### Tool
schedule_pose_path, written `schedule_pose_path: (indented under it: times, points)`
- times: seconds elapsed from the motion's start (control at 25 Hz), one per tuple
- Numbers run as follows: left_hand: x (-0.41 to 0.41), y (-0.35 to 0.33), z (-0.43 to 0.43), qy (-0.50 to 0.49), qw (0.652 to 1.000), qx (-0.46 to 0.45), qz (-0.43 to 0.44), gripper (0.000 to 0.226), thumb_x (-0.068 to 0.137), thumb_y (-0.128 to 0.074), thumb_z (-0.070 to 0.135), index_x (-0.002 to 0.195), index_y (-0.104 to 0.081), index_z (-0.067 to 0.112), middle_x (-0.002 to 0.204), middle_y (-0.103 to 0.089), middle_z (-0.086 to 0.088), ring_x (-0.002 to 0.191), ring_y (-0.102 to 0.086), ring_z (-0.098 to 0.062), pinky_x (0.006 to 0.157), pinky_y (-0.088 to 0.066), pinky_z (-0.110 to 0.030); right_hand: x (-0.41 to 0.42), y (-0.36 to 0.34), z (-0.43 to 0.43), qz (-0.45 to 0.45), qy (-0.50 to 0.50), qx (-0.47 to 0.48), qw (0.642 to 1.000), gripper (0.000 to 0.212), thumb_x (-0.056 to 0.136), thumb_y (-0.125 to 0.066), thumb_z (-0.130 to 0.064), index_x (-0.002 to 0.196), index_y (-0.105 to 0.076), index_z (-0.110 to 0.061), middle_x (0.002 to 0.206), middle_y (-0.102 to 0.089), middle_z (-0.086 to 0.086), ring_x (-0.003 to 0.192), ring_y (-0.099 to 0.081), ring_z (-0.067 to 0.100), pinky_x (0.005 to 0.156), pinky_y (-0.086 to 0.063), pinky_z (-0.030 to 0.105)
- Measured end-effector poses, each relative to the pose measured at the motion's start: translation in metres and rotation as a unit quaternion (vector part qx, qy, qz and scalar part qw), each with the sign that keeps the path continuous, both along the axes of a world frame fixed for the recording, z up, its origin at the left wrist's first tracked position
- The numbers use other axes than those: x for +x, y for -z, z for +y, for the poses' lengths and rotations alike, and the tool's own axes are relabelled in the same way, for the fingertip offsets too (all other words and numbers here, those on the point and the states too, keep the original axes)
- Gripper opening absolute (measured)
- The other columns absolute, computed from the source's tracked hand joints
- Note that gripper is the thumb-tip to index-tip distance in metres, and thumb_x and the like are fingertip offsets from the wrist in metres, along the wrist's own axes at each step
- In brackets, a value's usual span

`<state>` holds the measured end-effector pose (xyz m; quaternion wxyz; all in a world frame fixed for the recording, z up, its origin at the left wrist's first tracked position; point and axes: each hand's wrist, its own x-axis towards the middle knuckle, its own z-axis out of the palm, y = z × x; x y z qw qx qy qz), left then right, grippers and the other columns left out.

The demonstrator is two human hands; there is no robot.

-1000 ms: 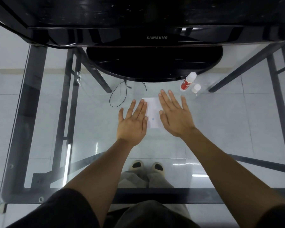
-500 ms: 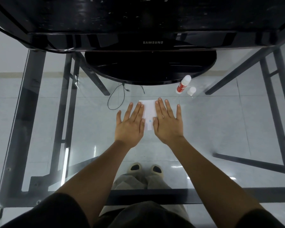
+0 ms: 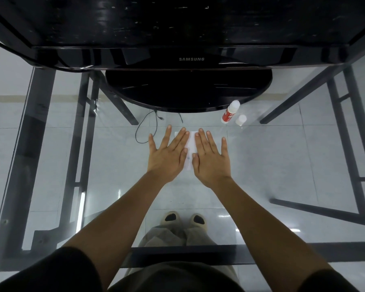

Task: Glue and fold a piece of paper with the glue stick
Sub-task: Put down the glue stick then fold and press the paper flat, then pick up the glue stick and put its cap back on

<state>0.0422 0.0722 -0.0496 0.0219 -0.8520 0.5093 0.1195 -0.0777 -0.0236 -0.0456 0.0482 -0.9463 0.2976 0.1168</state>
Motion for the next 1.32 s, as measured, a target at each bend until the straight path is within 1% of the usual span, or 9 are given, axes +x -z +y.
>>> schedule_pose_path:
  times: [0.4,0.6,0.76,0.84,0.96,1.04,1.12,1.24,1.32]
  points:
    - [-0.008,-0.009,0.026,-0.011,0.998,0.051,-0.026,0.056,0.087,0.013,0.044,0.139,0.021,0.026,0.157,0.003,0.009,0.142,0.014,-0.02,0.106,0.009,-0.061,0.0,0.001,0.001,0.0,0.005,0.006,1.0,0.061,0.097,-0.01,-0.043,0.147,0.012,-0.015,0.159,0.009,0.004,0.145,0.01,0.022,0.107,0.02,0.042]
    - [-0.002,-0.011,0.024,-0.002,0.999,0.048,-0.006,0.055,0.095,-0.007,0.044,0.145,0.008,0.026,0.157,-0.002,0.011,0.144,0.003,-0.02,0.107,-0.002,-0.065,-0.006,0.0,-0.008,-0.025,-0.009,0.041,0.999,0.06,0.097,-0.014,-0.045,0.148,0.0,-0.018,0.159,0.0,0.001,0.146,0.003,0.019,0.11,0.015,0.045]
    - [0.004,-0.017,0.019,-0.003,1.0,0.027,0.012,0.053,0.096,-0.025,0.043,0.145,-0.016,0.024,0.155,-0.019,0.006,0.143,-0.011,-0.023,0.105,-0.013,-0.066,-0.021,-0.006,-0.022,-0.016,-0.018,0.041,0.999,0.062,0.094,-0.017,-0.054,0.148,-0.009,-0.025,0.159,0.0,0.0,0.146,0.005,0.02,0.11,0.015,0.046]
    - [0.004,-0.02,0.014,-0.021,0.999,0.011,0.029,0.051,0.094,-0.036,0.039,0.142,-0.027,0.022,0.15,-0.027,0.003,0.14,-0.017,-0.024,0.103,-0.016,-0.067,-0.019,-0.01,-0.024,-0.024,-0.014,0.047,0.999,0.062,0.094,-0.022,-0.054,0.148,-0.014,-0.024,0.159,-0.002,0.002,0.146,0.004,0.022,0.111,0.013,0.046]
    - [-0.001,-0.025,0.004,-0.081,0.994,-0.029,0.06,0.049,0.091,-0.045,0.034,0.137,-0.033,0.022,0.145,-0.034,0.001,0.135,-0.026,-0.025,0.102,-0.018,-0.068,-0.015,-0.016,-0.02,-0.073,0.023,0.081,0.994,0.062,0.095,-0.027,-0.05,0.147,-0.016,-0.018,0.159,-0.007,0.003,0.146,0.0,0.021,0.113,0.009,0.041]
    - [-0.005,-0.029,-0.005,-0.118,0.986,-0.1,0.069,0.048,0.091,-0.047,0.029,0.136,-0.035,0.019,0.141,-0.04,-0.003,0.13,-0.035,-0.026,0.103,-0.021,-0.066,-0.021,-0.017,-0.017,-0.107,0.059,0.097,0.988,0.061,0.096,-0.026,-0.048,0.148,-0.014,-0.017,0.159,-0.009,0.003,0.146,-0.001,0.019,0.113,0.008,0.037]
    - [-0.009,-0.033,-0.022,-0.107,0.977,-0.163,0.087,0.047,0.092,-0.049,0.025,0.136,-0.038,0.013,0.139,-0.045,-0.008,0.128,-0.039,-0.027,0.106,-0.025,-0.058,-0.036,-0.016,-0.019,-0.123,0.096,0.103,0.982,0.061,0.097,-0.025,-0.045,0.148,-0.012,-0.015,0.159,-0.009,0.003,0.146,-0.001,0.019,0.114,0.006,0.035]
    - [-0.016,-0.038,-0.057,-0.068,0.961,-0.212,0.167,0.049,0.093,-0.051,0.026,0.137,-0.038,0.008,0.138,-0.047,-0.013,0.128,-0.04,-0.028,0.105,-0.034,-0.039,-0.064,-0.013,-0.028,-0.127,0.151,0.097,0.976,0.062,0.097,-0.023,-0.045,0.148,-0.008,-0.013,0.159,-0.006,0.004,0.146,0.0,0.019,0.114,0.005,0.034]
    - [-0.018,-0.041,-0.08,-0.054,0.951,-0.229,0.2,0.053,0.091,-0.054,0.029,0.137,-0.038,0.007,0.138,-0.047,-0.015,0.128,-0.04,-0.029,0.103,-0.035,-0.036,-0.079,-0.011,-0.032,-0.121,0.181,0.091,0.972,0.063,0.097,-0.021,-0.046,0.148,-0.004,-0.013,0.159,-0.003,0.005,0.146,0.002,0.019,0.114,0.005,0.033]
